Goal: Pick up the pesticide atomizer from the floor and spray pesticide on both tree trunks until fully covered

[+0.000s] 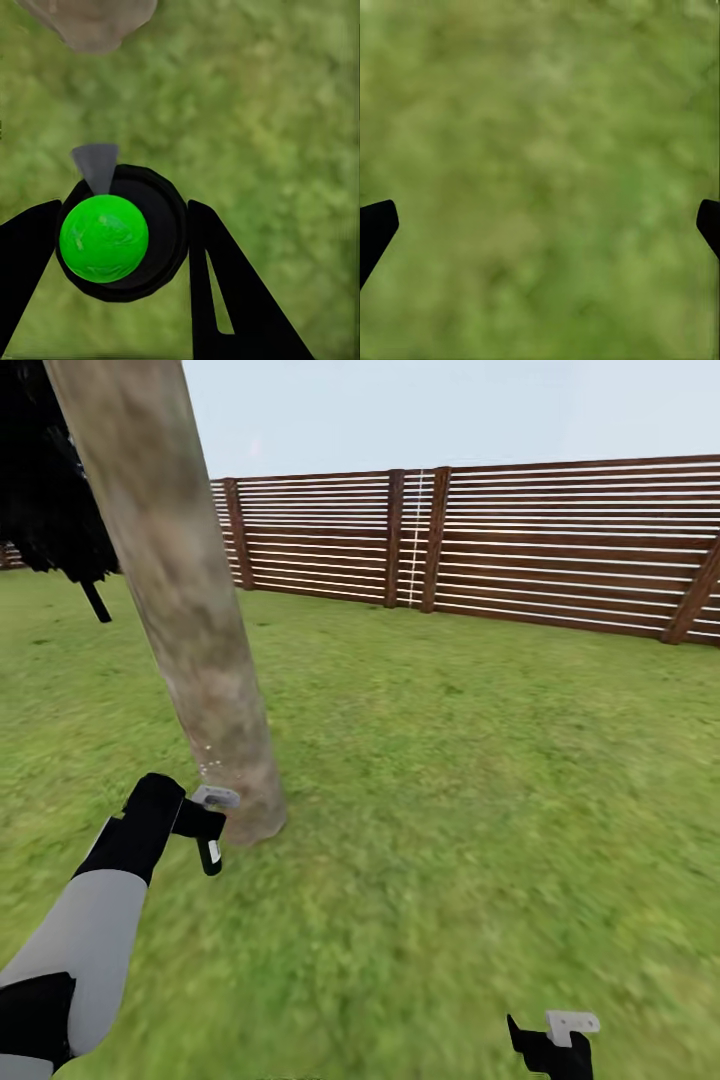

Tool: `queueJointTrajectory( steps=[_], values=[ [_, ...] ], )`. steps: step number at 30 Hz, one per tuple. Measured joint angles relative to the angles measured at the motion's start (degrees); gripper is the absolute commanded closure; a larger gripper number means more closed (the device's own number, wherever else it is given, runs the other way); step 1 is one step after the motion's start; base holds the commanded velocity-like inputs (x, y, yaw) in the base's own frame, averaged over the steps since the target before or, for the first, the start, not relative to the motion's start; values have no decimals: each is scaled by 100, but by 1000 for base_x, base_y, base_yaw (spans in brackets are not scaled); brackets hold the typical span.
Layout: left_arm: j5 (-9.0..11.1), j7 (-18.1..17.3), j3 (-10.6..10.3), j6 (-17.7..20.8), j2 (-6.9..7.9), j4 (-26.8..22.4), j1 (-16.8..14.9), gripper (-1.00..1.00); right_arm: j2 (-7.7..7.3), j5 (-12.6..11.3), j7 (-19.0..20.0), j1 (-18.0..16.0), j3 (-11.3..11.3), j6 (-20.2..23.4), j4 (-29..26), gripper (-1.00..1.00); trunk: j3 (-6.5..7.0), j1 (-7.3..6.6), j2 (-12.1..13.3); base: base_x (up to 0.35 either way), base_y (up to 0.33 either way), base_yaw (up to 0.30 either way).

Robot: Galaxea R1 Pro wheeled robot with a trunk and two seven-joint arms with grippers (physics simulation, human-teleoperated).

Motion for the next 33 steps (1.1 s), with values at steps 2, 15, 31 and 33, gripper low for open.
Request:
queueJointTrajectory(
  steps=[2, 15, 31, 33],
  values=[
    [0, 0, 0, 0, 1, 0, 2, 100, 0, 0, 1, 0, 0, 0, 0, -100, 0, 0, 0, 0, -277, 275],
    [-1, 8, 9, 1, 0, 1, 2, 100, 0, -2, 6, 1, 0, 0, -1, -100, 0, -3, 0, 189, -202, 83],
    [-9, 181, 451, -99, -174, 104, 371, 100, -4, -2, 4, 1, -1, 0, 9, -100, -1, 0, 0, 46, -18, 145],
    [-126, 214, 481, -154, 13, 97, 513, 100, -8, -2, 5, 1, 0, 0, 3, -100, -1, 0, 0, 0, 0, 0]
  ],
)
